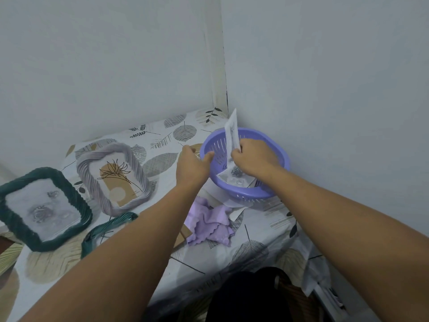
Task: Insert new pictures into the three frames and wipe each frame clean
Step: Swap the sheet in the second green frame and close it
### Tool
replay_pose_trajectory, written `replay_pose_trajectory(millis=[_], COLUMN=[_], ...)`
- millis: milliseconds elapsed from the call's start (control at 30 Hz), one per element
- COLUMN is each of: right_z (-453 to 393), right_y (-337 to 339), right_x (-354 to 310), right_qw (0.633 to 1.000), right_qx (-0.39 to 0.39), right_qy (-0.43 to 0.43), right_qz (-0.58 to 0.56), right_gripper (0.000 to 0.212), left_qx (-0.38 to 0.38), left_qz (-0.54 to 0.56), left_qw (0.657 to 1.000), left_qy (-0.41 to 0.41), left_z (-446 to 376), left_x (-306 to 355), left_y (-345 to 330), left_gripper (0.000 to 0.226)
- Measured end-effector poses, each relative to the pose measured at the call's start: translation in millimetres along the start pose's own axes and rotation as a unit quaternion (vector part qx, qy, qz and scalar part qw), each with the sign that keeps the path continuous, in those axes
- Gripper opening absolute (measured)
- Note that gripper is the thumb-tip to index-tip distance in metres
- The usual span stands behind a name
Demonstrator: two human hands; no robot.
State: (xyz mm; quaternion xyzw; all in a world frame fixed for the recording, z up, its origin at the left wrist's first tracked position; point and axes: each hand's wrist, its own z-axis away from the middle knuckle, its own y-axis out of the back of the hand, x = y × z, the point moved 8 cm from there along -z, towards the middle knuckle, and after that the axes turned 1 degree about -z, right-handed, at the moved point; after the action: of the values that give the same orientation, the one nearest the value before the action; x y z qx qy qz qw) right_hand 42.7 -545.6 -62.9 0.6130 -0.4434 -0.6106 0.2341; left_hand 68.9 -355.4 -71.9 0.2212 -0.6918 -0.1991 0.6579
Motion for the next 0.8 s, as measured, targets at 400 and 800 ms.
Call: replay_pose_trajectory(millis=[400, 800], right_z=[51, 68], right_y=[-11, -95], right_x=[-124, -156], right_qw=[0.953, 0.919], right_qx=[0.068, -0.187], right_qy=[0.258, 0.041], right_qz=[0.147, -0.346], right_gripper=[0.015, 0.052], left_qx=[-0.025, -0.074], left_qz=[0.142, 0.209], left_qw=[0.989, 0.971], left_qy=[0.037, 0.090], left_z=[7, 40], left_x=[14, -92], left_y=[71, 171], left_gripper=[0.036, 0.016])
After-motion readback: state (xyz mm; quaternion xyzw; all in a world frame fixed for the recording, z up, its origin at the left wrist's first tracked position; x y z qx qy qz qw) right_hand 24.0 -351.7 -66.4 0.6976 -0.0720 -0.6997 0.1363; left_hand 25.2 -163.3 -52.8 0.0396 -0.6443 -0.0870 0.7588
